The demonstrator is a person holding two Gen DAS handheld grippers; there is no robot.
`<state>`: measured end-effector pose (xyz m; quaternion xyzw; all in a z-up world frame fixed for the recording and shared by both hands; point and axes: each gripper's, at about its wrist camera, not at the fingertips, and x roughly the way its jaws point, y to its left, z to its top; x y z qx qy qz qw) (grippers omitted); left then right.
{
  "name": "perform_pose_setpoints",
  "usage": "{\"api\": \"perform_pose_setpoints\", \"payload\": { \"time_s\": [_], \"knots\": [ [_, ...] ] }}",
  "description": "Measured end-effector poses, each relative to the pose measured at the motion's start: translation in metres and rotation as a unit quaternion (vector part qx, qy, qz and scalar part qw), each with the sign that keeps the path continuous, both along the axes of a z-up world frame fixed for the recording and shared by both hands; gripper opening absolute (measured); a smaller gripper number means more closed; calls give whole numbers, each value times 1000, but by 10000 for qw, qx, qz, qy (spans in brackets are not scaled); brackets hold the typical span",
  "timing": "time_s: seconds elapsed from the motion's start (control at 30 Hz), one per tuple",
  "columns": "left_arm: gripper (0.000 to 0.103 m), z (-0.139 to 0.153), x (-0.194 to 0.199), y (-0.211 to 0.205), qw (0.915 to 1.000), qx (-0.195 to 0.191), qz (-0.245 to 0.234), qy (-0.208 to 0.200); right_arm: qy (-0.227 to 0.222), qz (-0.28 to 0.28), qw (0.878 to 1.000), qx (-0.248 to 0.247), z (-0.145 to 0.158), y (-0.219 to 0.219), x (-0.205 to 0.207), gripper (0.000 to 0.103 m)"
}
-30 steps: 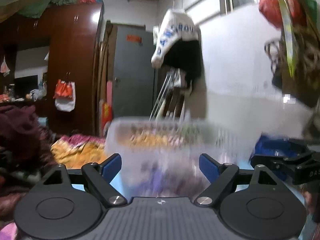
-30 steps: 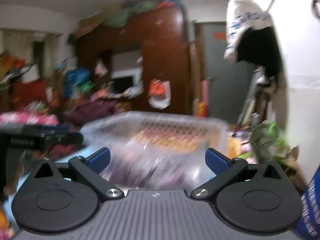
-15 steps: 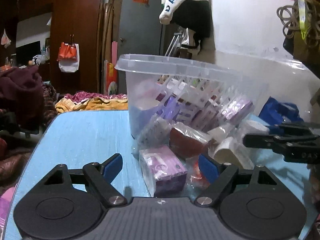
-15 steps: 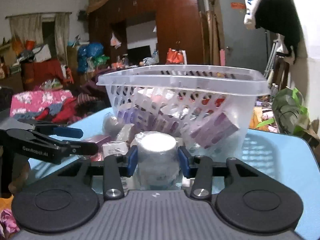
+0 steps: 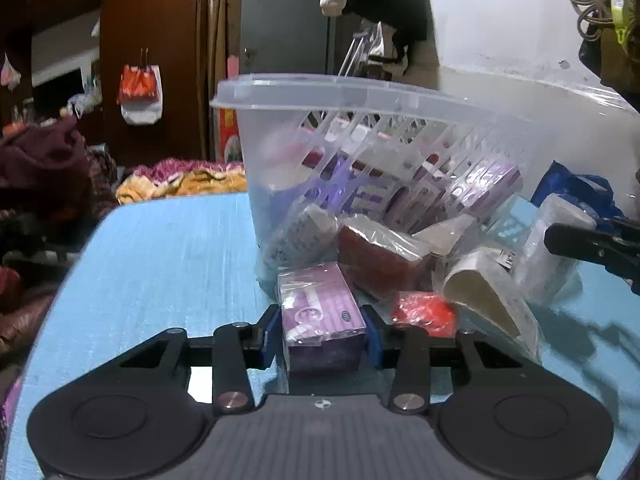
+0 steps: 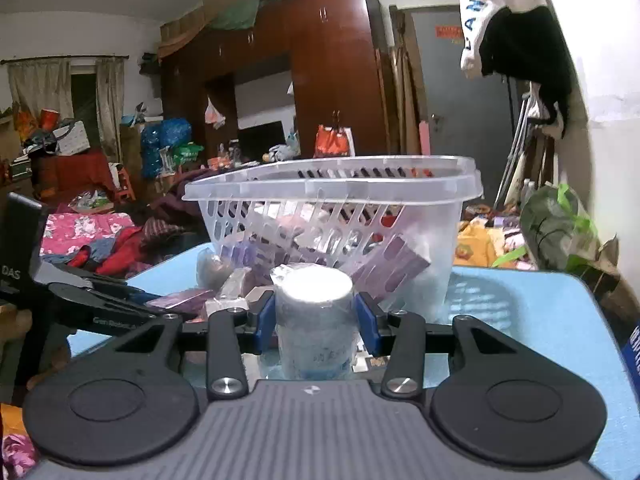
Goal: Organize objects
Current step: 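Grasp a purple box with the left gripper while the right grasps a white roll packet, then drop the purple box and white roll packet into the white basket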
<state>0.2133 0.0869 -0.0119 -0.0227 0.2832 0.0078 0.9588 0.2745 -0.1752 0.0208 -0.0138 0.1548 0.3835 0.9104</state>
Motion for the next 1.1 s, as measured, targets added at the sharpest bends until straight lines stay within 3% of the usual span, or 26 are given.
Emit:
{"api": "perform_pose_setpoints", "payload": {
  "time_s": [0.33,0.5,0.93,1.03,1.1],
  "knots": [
    [45,3,-33,10,9935,-514,-225,-993,-249,-57,9995,167,1,-3,-6,47],
    [44,4,-41,2,9890,-355,-360,-1388,-316,-64,9992,224,1,-4,-7,47],
    [44,7,-46,2,9862,-371,-386,-1564,-393,-63,9988,292,2,-5,-8,47],
    [44,10,-57,2,9798,-386,-334,-1935,-542,-18,9978,380,3,-8,-14,47],
    [44,20,-66,5,9713,-629,-527,-2232,-472,115,9969,626,10,-12,-18,47]
  ]
}}
